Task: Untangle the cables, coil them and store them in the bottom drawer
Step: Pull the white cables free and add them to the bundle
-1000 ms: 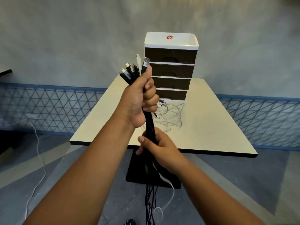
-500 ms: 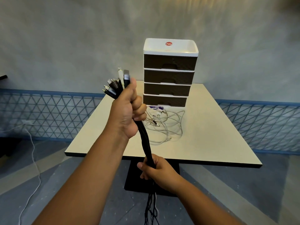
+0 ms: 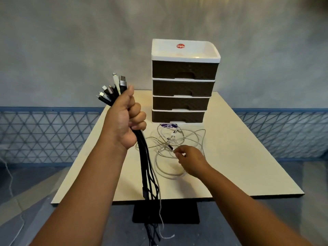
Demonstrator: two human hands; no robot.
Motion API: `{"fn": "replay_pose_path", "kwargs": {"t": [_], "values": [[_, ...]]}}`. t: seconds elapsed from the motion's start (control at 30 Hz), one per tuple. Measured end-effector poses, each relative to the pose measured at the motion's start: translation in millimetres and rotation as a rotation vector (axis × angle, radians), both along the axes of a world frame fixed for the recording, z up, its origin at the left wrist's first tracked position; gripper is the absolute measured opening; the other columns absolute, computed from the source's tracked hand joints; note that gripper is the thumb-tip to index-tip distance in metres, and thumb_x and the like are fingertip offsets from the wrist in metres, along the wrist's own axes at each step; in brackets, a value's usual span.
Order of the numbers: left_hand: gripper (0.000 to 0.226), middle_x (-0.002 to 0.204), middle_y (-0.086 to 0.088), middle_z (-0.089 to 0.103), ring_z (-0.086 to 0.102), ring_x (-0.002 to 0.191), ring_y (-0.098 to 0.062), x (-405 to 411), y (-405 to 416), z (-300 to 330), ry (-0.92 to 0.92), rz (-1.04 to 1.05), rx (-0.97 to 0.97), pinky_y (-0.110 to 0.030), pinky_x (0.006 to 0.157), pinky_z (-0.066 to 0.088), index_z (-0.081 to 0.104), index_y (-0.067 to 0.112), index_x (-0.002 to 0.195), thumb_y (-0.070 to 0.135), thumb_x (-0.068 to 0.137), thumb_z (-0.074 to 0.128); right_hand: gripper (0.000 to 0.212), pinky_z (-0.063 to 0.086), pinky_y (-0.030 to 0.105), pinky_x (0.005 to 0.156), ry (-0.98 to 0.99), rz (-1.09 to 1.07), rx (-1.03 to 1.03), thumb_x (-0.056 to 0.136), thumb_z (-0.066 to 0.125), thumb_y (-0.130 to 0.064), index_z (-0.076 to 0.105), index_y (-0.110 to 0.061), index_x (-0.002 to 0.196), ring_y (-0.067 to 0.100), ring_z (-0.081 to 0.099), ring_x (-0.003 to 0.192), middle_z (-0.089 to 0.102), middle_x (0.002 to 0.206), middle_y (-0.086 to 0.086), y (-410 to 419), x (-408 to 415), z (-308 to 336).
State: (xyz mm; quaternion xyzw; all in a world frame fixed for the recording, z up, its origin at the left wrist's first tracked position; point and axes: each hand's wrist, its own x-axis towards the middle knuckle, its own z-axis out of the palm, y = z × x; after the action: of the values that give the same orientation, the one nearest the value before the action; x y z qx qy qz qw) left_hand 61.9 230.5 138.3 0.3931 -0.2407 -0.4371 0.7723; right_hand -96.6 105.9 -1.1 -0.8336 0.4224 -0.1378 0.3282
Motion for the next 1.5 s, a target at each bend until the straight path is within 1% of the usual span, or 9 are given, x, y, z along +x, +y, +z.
{"fn": "replay_pose_path", "kwargs": {"t": [0.33,0.53,0.67,0.77,0.97,1.07,1.2,1.37,1.5], "values": [[0.052,0.042,0.009,0.018,0.016,0.033,-0.005,59.3,-55.9,-16.5,0.057,-0.164,0.073,-0.016,0.036,0.011,0.026,0.025,0.053,0.04,0.097,0.051,0.03,0.052,0.032,0.072,0.204,-0.135,-0.354,0.095,0.054,-0.043,0.064,-0.023,0.114,0.021,0.063,0.094,0.067,0.106,0.001,-37.8,71.4,-37.2],[0.051,0.042,0.009,0.017,0.015,0.034,-0.005,78.1,-70.5,-19.5,0.086,-0.214,0.073,-0.018,0.041,0.007,0.024,0.025,0.056,0.041,0.097,0.051,0.021,0.047,0.028,0.068,0.298,-0.049,-0.327,0.093,0.058,-0.039,0.07,-0.024,0.103,0.016,0.059,0.086,0.065,0.098,-0.001,-57.2,73.7,-30.0],[0.05,0.042,0.009,0.017,0.016,0.033,-0.005,85.8,-75.6,-17.8,0.085,-0.211,0.075,-0.019,0.041,0.007,0.023,0.025,0.057,0.04,0.096,0.051,0.008,0.049,0.033,0.07,0.029,-0.044,-0.226,0.09,0.065,-0.028,0.065,-0.023,0.084,0.017,0.059,0.078,0.06,0.092,-0.001,-70.0,69.4,29.3],[0.049,0.042,0.009,0.017,0.016,0.033,-0.005,87.2,-81.5,-18.2,0.078,-0.204,0.09,-0.018,0.039,0.008,0.024,0.025,0.058,0.041,0.096,0.052,0.012,0.051,0.038,0.074,-0.419,-0.089,-0.034,0.093,0.059,-0.017,0.064,-0.012,0.083,0.02,0.062,0.077,0.065,0.088,0.012,-78.4,63.7,104.9],[0.051,0.042,0.008,0.017,0.016,0.033,-0.004,80.4,-92.4,-19.0,0.114,-0.226,0.11,-0.018,0.042,0.005,0.032,0.024,0.054,0.044,0.096,0.051,0.024,0.037,0.049,0.109,-1.098,0.233,0.596,0.088,0.042,-0.023,0.058,-0.016,0.073,0.032,0.059,0.123,0.067,0.122,0.016,-78.3,43.6,190.7],[0.047,0.044,0.008,0.018,0.016,0.033,-0.004,74.7,-96.0,-18.7,0.119,-0.203,0.12,-0.018,0.042,0.005,0.038,0.023,0.055,0.041,0.095,0.052,0.035,0.042,0.049,0.106,-1.146,0.329,0.834,0.094,0.043,-0.038,0.06,-0.013,0.076,0.03,0.066,0.103,0.07,0.095,0.01,-74.8,43.4,189.3],[0.034,0.043,0.009,0.019,0.017,0.033,-0.003,70.7,-98.4,-19.9,0.138,-0.171,0.117,-0.017,0.038,0.008,0.048,0.02,0.063,0.038,0.092,0.053,0.045,0.05,0.031,0.073,-1.12,0.315,0.941,0.096,0.039,-0.042,0.067,-0.009,0.083,0.017,0.057,0.069,0.063,0.083,0.009,-59.8,50.4,178.6],[0.026,0.042,0.009,0.02,0.016,0.033,-0.002,62.5,-97.2,-21.5,0.144,-0.115,0.091,-0.015,0.036,0.01,0.06,0.017,0.068,0.037,0.084,0.055,0.022,0.052,0.025,0.068,-1.008,0.236,0.694,0.092,0.05,0.002,0.07,-0.002,0.099,0.014,0.058,0.069,0.07,0.09,0.012,-46.3,68.4,156.2],[0.025,0.053,0.006,0.014,0.014,0.036,-0.003,50.2,-95.8,-24.2,0.077,-0.056,0.095,-0.014,0.038,0.012,0.069,0.02,0.069,0.036,0.083,0.057,0.021,0.054,0.028,0.072,-0.961,0.132,0.507,0.094,0.053,0.006,0.07,-0.004,0.099,0.015,0.062,0.068,0.072,0.087,0.011,-33.3,88.4,139.5]]}}
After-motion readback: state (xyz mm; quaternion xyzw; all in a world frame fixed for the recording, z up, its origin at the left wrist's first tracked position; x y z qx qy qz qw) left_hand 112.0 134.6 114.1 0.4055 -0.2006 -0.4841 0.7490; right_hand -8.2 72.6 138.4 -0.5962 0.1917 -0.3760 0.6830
